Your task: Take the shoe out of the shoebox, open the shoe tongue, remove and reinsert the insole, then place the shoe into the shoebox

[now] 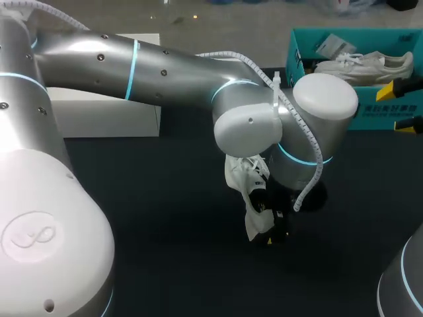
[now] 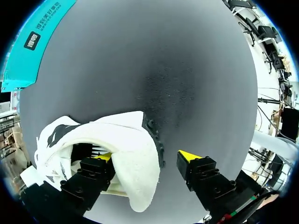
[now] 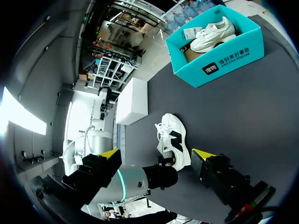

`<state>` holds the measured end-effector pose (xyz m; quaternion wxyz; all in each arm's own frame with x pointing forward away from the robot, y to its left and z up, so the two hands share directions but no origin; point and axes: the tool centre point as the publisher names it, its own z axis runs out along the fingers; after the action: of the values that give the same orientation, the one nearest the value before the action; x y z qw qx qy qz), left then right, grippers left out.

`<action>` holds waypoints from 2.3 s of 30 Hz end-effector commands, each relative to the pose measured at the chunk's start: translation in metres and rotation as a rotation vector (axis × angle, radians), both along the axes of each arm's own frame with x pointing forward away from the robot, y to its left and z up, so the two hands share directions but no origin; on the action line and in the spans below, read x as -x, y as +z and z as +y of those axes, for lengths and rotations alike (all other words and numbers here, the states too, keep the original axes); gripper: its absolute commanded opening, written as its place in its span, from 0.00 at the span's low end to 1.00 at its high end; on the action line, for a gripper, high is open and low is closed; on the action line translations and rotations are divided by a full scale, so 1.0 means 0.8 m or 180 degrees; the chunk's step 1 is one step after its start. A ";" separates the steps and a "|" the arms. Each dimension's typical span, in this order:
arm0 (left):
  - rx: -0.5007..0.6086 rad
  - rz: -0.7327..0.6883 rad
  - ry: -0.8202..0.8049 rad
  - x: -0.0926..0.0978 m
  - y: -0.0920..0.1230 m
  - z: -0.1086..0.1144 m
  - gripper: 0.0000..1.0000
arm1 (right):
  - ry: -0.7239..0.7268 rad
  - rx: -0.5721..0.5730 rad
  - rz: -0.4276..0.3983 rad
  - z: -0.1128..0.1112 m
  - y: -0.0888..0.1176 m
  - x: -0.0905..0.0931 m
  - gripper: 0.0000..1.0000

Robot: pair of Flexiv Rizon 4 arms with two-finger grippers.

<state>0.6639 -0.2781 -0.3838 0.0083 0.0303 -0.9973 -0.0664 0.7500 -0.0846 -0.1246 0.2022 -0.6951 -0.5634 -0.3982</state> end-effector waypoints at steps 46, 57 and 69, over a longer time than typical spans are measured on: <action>-0.0031 -0.0387 0.0220 -0.019 0.327 -0.009 0.00 | -0.0006 0.0006 0.0004 0.001 0.000 0.000 1.00; -0.0136 -0.0481 0.0236 -0.021 0.334 -0.016 0.00 | -0.0006 0.0006 0.0004 0.001 0.000 0.000 1.00; -0.0136 -0.0481 0.0236 -0.021 0.334 -0.016 0.00 | -0.0006 0.0006 0.0004 0.001 0.000 0.000 1.00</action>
<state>0.6807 -0.2908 -0.1183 -0.0648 0.0716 -0.9917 -0.0851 0.7500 -0.0846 -0.1246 0.2022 -0.6951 -0.5633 -0.3983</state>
